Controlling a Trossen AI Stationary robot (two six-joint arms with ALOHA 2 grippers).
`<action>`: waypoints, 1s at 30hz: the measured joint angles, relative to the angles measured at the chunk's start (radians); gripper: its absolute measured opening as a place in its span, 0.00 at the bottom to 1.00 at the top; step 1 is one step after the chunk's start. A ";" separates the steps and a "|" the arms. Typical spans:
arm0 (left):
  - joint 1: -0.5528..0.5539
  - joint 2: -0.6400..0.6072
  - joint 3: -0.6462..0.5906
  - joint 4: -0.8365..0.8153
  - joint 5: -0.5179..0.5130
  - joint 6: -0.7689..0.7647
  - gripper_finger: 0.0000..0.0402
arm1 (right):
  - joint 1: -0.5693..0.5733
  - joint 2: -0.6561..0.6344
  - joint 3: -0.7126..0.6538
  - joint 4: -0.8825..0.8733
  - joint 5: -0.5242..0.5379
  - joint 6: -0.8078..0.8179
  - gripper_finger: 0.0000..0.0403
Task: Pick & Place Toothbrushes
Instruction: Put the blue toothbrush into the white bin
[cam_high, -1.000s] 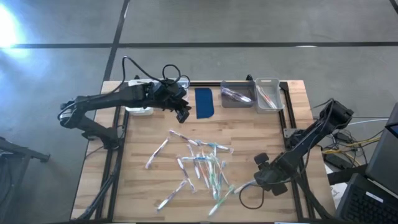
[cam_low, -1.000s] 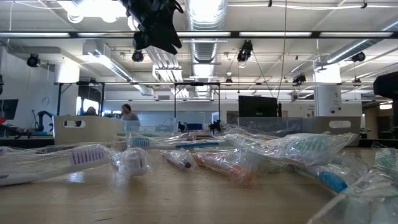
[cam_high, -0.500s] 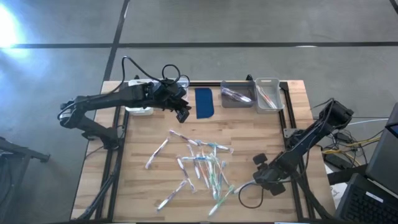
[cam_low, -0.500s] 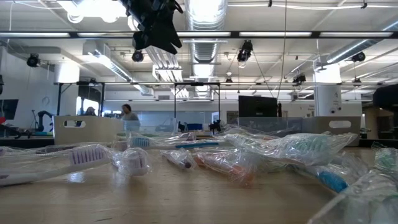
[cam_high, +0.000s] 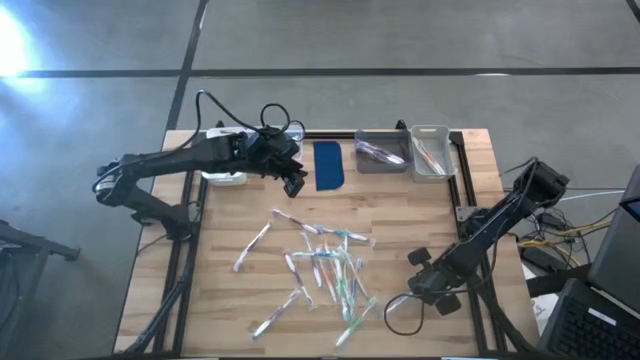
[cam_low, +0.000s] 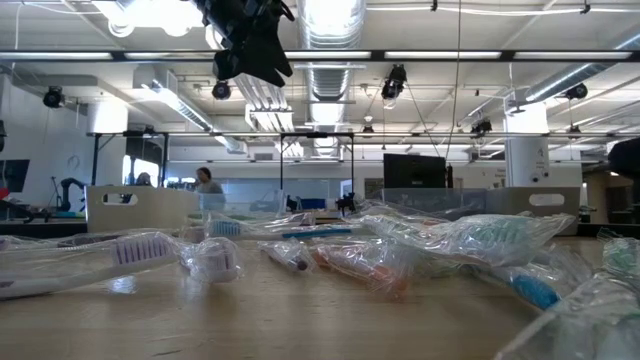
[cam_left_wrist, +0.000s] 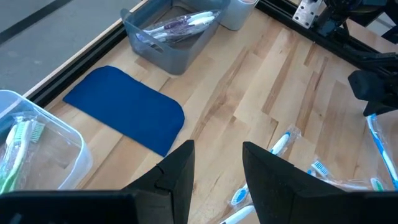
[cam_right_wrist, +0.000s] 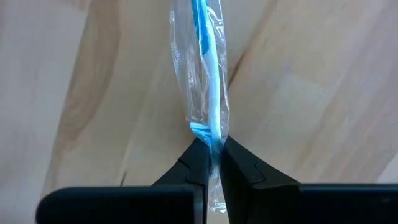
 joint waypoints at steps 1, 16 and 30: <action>0.000 0.000 0.000 0.000 0.000 0.000 0.35 | 0.000 -0.003 0.006 -0.018 -0.007 -0.001 0.04; 0.000 -0.001 0.000 0.001 0.307 -0.168 0.35 | -0.031 -0.207 0.242 -0.434 0.121 -0.128 0.03; -0.010 0.000 0.000 0.092 0.593 -0.317 0.35 | -0.385 -0.119 0.593 -0.644 0.455 -0.551 0.03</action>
